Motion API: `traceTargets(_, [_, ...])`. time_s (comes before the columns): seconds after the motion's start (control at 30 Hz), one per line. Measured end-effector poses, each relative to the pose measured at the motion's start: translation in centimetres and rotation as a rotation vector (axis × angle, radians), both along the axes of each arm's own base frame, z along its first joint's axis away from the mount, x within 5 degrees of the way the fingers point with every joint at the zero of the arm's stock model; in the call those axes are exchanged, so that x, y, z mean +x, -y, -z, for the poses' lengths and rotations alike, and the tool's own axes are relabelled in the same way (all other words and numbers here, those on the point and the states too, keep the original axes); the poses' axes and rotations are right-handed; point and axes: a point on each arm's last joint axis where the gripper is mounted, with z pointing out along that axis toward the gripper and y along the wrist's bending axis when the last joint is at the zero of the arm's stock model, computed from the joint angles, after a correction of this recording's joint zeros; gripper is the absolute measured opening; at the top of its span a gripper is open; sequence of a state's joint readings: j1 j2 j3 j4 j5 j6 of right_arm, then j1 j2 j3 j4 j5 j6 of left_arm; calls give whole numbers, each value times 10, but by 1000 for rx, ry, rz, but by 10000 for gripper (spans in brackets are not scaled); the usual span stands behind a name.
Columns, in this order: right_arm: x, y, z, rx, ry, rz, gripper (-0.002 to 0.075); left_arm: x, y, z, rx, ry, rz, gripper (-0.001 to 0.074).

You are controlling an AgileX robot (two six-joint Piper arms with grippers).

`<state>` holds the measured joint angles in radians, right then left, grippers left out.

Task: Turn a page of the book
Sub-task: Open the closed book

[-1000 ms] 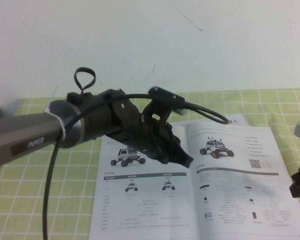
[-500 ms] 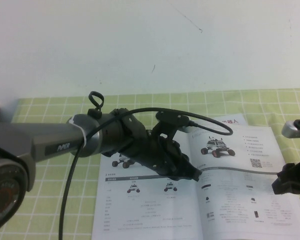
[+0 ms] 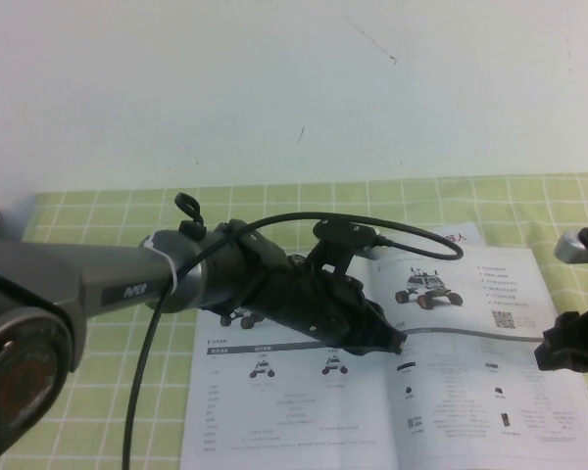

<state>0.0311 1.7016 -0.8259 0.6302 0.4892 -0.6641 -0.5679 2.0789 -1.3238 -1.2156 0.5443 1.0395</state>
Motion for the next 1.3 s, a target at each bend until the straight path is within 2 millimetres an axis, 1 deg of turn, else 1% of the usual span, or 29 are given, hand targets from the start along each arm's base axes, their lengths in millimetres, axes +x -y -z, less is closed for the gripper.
traceTargets(0.1, [0, 0, 0, 0, 0, 0, 394, 0, 1, 15, 15, -37, 4, -4])
traceTargets(0.13, [0, 0, 0, 0, 0, 0, 394, 0, 1, 16, 12, -44, 1, -4])
traceTargets(0.57, [2, 3, 1, -42, 23, -9, 398, 1, 1, 17, 28, -66, -5, -4])
traceTargets(0.7, [3, 4, 10, -52, 2, -3, 412, 1, 1, 18, 30, -66, -4, -4])
traceTargets(0.83, [4, 4, 24, -54, -46, -2, 415, 1, 1, 18, 31, -67, -1, -4])
traceTargets(1.3, [7, 5, 25, -47, -47, 13, 416, 1, 1, 18, 33, -66, 0, -4])
